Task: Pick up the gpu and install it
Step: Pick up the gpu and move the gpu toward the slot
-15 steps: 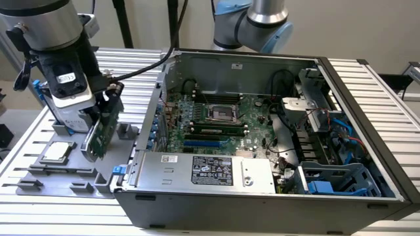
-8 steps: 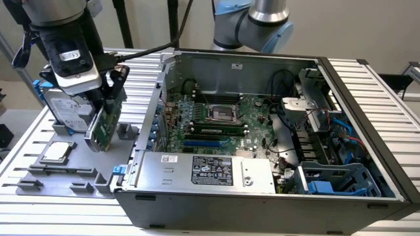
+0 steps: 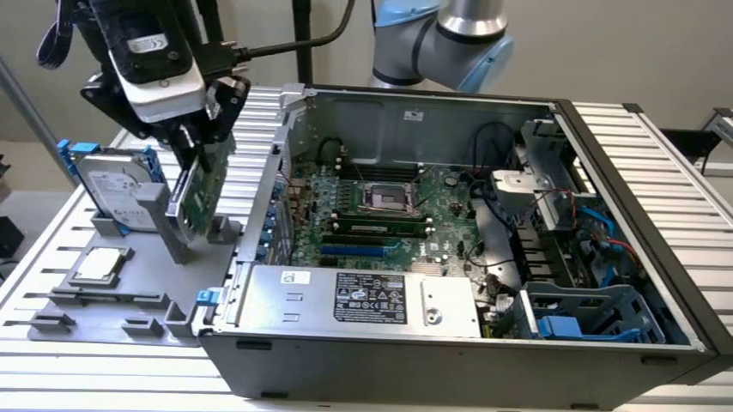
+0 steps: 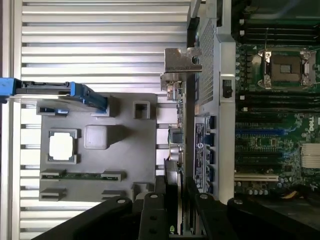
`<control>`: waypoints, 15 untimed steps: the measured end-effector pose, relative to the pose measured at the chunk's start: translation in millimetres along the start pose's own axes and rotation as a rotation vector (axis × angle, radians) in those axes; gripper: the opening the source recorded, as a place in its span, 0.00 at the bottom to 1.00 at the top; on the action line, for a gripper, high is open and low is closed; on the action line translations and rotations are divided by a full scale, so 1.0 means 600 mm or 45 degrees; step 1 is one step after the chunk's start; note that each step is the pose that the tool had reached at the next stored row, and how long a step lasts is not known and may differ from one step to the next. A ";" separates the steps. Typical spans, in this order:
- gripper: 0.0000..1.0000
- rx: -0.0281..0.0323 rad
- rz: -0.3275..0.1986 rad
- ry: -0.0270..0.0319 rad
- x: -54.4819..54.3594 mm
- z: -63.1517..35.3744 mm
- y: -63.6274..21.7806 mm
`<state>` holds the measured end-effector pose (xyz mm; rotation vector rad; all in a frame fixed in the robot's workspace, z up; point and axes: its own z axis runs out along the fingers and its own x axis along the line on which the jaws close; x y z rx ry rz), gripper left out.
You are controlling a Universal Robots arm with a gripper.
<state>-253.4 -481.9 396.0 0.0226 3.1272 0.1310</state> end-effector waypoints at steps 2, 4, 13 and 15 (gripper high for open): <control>0.27 -0.0039 -0.002 0.0020 -0.015 -0.015 0.001; 0.27 -0.0074 -0.004 0.0041 -0.030 -0.030 0.003; 0.27 -0.0115 -0.003 0.0169 -0.099 -0.061 0.007; 0.27 -0.0114 -0.003 0.0193 -0.114 -0.061 0.007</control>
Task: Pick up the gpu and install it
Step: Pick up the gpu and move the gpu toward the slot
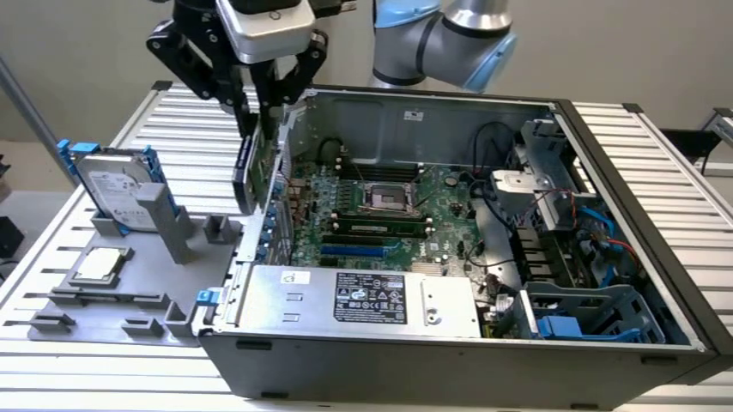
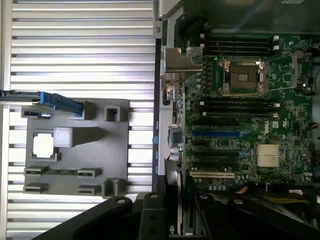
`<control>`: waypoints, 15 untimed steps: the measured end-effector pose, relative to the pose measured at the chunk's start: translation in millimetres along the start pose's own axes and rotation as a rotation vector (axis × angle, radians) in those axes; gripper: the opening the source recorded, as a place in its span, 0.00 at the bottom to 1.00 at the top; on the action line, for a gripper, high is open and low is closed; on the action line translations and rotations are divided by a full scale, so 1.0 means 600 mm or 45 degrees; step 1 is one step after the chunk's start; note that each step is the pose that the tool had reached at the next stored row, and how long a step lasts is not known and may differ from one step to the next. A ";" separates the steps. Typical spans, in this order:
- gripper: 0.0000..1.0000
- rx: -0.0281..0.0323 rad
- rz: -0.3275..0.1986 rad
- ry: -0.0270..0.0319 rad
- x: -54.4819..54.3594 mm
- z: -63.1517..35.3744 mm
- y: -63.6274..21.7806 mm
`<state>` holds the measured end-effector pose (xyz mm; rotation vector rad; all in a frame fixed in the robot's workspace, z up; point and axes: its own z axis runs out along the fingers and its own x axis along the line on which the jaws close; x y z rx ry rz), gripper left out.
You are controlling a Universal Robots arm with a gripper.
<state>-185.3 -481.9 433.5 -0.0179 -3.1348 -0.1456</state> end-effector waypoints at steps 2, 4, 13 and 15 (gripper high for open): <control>0.27 0.0000 0.000 0.0026 -0.015 0.000 0.000; 0.27 0.0001 0.001 0.0051 -0.030 0.000 0.001; 0.27 0.0079 0.001 0.0105 -0.098 0.007 0.007; 0.27 0.0168 0.001 0.0104 -0.110 0.010 0.011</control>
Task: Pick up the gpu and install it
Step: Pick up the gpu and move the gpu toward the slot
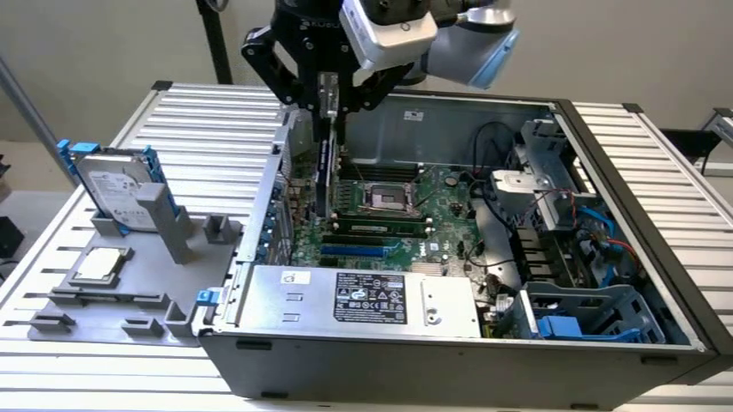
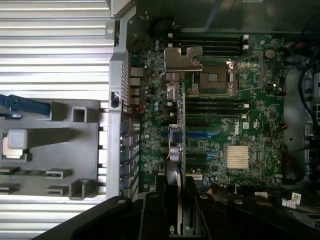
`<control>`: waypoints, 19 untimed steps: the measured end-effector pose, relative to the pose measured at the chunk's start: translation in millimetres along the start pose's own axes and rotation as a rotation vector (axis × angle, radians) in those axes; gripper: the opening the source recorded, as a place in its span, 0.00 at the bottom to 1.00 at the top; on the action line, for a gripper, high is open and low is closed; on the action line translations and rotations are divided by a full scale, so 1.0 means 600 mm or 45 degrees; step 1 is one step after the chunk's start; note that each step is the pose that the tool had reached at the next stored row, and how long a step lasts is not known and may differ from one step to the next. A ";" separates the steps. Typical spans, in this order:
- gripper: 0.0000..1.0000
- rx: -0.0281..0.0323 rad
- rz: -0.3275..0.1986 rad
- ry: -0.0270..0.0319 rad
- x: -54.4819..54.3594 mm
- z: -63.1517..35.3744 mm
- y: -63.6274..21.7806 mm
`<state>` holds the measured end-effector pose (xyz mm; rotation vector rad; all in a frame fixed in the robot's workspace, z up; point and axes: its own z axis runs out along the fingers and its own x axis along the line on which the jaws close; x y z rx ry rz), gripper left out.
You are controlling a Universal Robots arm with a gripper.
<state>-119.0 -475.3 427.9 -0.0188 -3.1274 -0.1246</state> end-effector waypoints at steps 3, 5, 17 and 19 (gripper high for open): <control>0.27 0.0161 0.000 -0.0001 -0.016 0.005 0.009; 0.27 0.0278 0.000 -0.0003 -0.027 0.008 0.015; 0.27 0.0793 0.001 -0.0009 -0.093 0.031 0.051; 0.27 0.0791 0.001 -0.0010 -0.105 0.037 0.051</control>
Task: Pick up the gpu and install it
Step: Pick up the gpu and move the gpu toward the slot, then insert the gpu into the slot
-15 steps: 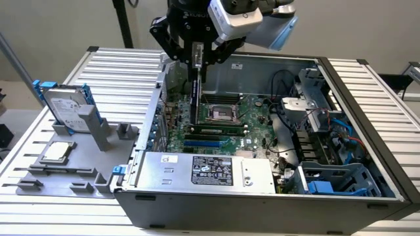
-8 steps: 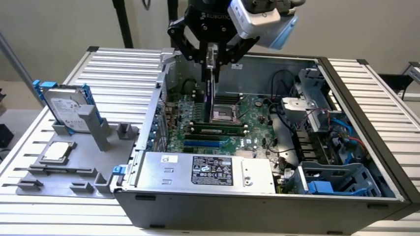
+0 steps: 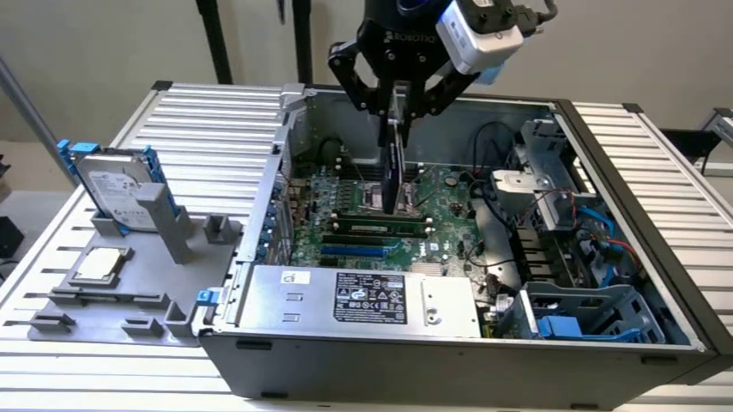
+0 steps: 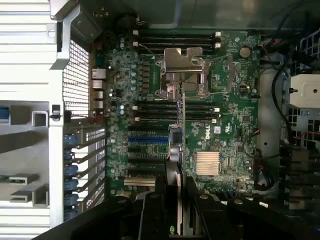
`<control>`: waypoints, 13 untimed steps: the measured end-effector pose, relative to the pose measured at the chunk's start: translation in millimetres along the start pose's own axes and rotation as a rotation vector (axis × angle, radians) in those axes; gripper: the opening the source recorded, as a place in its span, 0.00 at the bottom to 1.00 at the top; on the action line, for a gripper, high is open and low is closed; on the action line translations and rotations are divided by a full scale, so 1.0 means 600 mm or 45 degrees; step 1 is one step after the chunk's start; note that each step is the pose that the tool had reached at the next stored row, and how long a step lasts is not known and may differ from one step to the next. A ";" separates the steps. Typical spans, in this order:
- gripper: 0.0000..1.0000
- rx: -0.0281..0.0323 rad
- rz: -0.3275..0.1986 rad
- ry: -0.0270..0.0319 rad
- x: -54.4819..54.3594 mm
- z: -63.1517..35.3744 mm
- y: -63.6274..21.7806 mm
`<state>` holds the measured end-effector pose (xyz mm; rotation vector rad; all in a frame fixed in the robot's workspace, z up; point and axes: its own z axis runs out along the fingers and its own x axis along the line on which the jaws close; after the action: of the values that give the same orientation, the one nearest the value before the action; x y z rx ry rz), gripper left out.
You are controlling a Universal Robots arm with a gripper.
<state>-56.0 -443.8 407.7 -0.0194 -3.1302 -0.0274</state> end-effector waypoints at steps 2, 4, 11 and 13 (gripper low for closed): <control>0.27 -0.0001 0.001 -0.0001 -0.010 0.006 0.000; 0.27 0.0001 0.007 0.0000 -0.020 0.012 0.000; 0.27 0.0011 0.017 0.0002 -0.033 0.022 0.000; 0.27 0.0009 0.017 0.0002 -0.033 0.022 0.000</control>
<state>-36.3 -443.5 394.2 -0.0408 -3.1297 -0.0261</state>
